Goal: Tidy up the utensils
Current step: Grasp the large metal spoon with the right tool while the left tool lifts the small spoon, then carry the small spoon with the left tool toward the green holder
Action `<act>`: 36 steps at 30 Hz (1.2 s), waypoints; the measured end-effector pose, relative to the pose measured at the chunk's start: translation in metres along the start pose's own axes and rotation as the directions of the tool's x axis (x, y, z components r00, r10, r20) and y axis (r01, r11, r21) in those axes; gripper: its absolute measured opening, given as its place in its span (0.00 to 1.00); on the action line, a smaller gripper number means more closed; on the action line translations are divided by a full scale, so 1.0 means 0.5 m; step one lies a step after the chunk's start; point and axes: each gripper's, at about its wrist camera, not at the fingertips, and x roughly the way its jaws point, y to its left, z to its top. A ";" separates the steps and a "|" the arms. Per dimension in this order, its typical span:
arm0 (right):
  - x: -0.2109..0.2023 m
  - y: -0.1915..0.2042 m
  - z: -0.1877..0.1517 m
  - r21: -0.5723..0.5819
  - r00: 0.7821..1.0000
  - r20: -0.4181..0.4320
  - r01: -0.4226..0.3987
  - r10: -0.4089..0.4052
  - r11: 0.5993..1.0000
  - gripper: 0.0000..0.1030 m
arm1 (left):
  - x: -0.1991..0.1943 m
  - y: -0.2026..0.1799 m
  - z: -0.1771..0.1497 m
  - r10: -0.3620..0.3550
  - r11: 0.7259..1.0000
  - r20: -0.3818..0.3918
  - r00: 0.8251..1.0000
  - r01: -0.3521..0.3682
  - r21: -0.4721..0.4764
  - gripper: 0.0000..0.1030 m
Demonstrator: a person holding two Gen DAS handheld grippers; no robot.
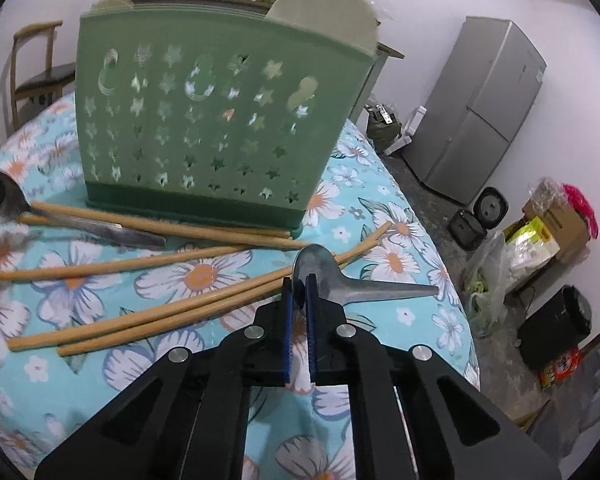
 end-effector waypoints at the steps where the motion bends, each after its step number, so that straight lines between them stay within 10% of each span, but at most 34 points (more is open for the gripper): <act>1: -0.012 -0.008 0.004 0.023 1.000 0.004 -0.014 0.014 1.000 0.05 | 0.000 0.000 0.000 0.002 1.000 0.001 1.000 -0.002 0.000 0.02; 22: -0.176 -0.120 0.041 0.205 0.964 0.182 -0.229 0.193 0.951 0.02 | -0.162 -0.044 0.015 0.081 0.991 0.150 0.985 -0.096 0.098 0.02; 36: -0.216 -0.160 0.035 0.226 0.936 0.271 -0.289 0.225 0.930 0.02 | -0.330 -0.119 0.148 0.049 0.966 0.408 0.912 -0.147 0.212 0.02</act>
